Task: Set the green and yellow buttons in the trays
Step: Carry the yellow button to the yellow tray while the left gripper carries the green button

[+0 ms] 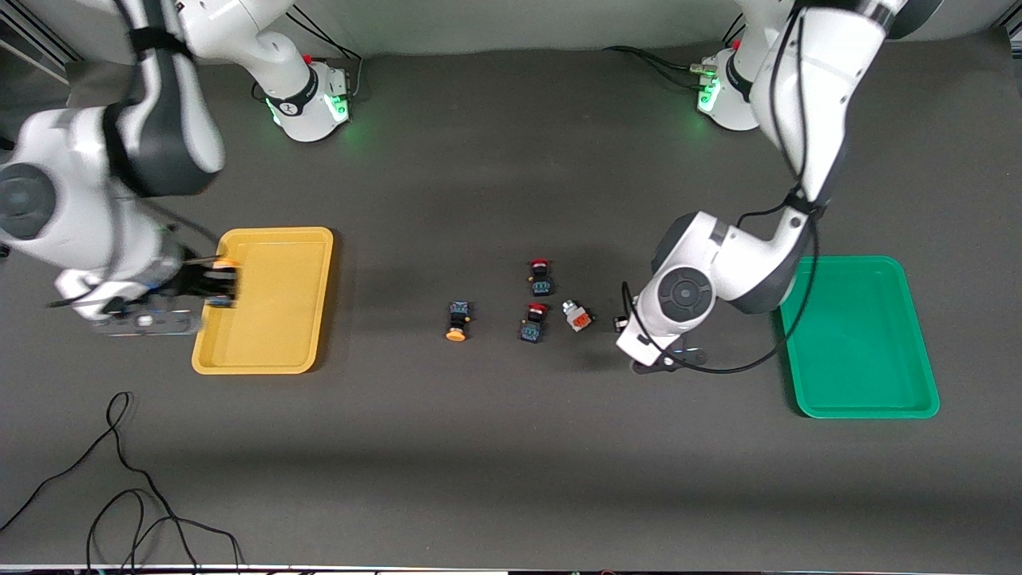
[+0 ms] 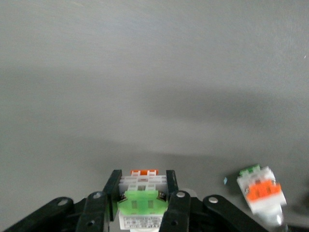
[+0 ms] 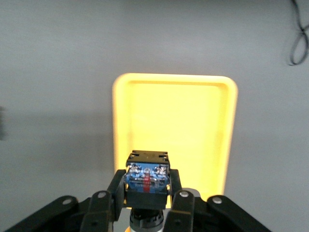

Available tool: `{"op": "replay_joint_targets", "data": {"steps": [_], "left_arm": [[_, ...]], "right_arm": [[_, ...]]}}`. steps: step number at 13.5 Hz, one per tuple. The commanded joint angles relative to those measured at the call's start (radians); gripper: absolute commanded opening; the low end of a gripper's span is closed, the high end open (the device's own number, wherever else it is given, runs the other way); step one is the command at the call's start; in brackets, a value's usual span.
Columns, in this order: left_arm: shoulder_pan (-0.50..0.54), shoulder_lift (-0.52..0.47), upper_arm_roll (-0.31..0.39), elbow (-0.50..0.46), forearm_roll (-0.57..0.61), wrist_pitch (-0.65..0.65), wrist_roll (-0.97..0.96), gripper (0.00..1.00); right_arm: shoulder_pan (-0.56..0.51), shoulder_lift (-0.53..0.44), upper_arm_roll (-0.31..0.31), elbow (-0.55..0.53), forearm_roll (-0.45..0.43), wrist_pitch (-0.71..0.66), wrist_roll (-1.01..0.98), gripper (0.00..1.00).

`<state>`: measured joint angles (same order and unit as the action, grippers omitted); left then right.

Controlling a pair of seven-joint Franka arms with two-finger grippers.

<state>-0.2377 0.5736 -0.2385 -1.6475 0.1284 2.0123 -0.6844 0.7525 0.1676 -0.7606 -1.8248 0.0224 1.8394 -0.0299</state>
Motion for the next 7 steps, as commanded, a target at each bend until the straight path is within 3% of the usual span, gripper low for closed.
{"op": "replay_joint_targets", "data": {"steps": [1, 2, 5, 7], "left_arm": [[0.012, -0.09, 0.002, 0.118, 0.01, -0.241, -0.006, 0.0], [0.026, -0.106, 0.004, 0.18, 0.01, -0.316, 0.008, 0.0], [0.103, -0.112, 0.002, 0.358, 0.011, -0.564, 0.162, 0.0], [0.187, -0.135, 0.005, 0.391, 0.011, -0.616, 0.279, 0.0]], "right_arm": [[0.018, -0.014, -0.132, -0.16, 0.083, 0.154, -0.219, 0.07], [0.016, -0.002, -0.163, -0.229, 0.127, 0.235, -0.288, 0.07], [-0.01, 0.058, -0.169, -0.408, 0.18, 0.525, -0.353, 0.07], [-0.012, 0.154, -0.167, -0.43, 0.285, 0.596, -0.425, 0.07]]}}
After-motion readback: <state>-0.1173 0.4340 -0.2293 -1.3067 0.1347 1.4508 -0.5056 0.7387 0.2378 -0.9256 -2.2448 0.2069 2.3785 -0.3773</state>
